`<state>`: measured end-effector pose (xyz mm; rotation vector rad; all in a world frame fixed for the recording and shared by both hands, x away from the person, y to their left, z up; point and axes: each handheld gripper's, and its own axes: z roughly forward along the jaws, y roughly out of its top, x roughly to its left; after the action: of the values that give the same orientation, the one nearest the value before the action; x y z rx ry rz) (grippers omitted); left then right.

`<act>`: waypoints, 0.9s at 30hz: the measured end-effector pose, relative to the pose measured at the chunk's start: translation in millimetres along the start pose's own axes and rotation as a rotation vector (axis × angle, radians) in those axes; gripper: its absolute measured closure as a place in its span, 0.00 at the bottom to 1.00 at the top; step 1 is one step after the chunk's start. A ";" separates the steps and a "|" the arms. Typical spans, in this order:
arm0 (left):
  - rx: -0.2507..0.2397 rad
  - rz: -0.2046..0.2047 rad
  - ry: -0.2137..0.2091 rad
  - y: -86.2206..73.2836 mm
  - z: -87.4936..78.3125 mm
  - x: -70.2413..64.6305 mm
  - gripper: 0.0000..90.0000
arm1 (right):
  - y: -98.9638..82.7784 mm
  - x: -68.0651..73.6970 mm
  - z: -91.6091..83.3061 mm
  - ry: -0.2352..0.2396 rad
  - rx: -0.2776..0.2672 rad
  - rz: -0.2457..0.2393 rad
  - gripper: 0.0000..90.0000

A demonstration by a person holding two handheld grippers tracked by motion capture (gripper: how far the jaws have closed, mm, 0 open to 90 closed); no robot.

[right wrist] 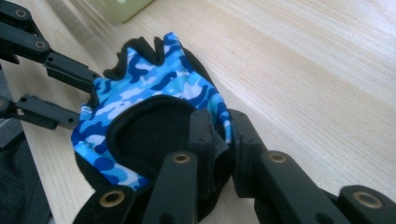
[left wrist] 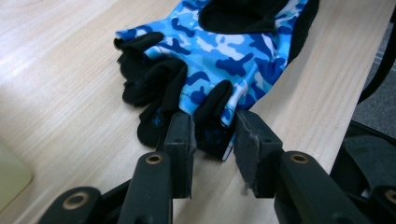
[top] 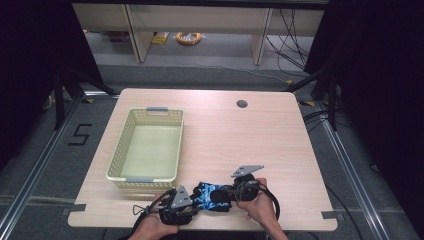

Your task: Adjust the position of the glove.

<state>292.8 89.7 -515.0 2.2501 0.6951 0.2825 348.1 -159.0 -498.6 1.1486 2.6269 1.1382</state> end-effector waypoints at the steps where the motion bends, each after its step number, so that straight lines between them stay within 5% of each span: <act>1: 0.009 0.014 -0.007 1.2 -0.6 -0.3 0.74 | -0.3 0.3 0.8 -0.002 -0.003 -0.002 0.90; 5: -0.001 -0.021 -0.037 2.6 2.6 -4.3 0.62 | -2.6 -0.2 2.2 -0.001 -0.017 0.014 0.89; 9: -0.005 -0.005 -0.027 3.6 5.2 -7.4 0.57 | -2.4 -2.0 0.9 0.005 0.000 0.012 0.89; 10: -0.006 0.018 -0.018 4.3 4.5 -5.9 0.62 | -2.6 -1.7 0.9 0.003 0.000 0.010 0.89; 15: -0.006 -0.004 0.001 4.1 4.7 -5.6 0.88 | -3.9 -1.6 2.2 0.009 -0.020 0.018 0.89; 19: -0.004 0.030 0.030 3.8 3.9 -9.4 0.93 | -4.0 -1.4 2.2 0.011 -0.020 0.018 0.89; 21: -0.012 -0.001 0.007 3.3 4.1 -7.0 0.94 | -4.1 -1.3 2.4 0.008 -0.023 0.018 0.89; 24: -0.012 0.019 0.013 4.1 2.8 -3.9 0.95 | -3.8 -1.7 0.9 0.010 -0.010 0.018 0.89; 27: -0.031 -0.022 -0.024 3.4 3.8 -1.7 0.95 | -3.7 -1.4 0.7 0.007 -0.011 0.018 0.89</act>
<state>294.2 84.5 -515.3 2.2110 0.6981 0.2530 347.1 -161.1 -501.8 1.1711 2.6170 1.1613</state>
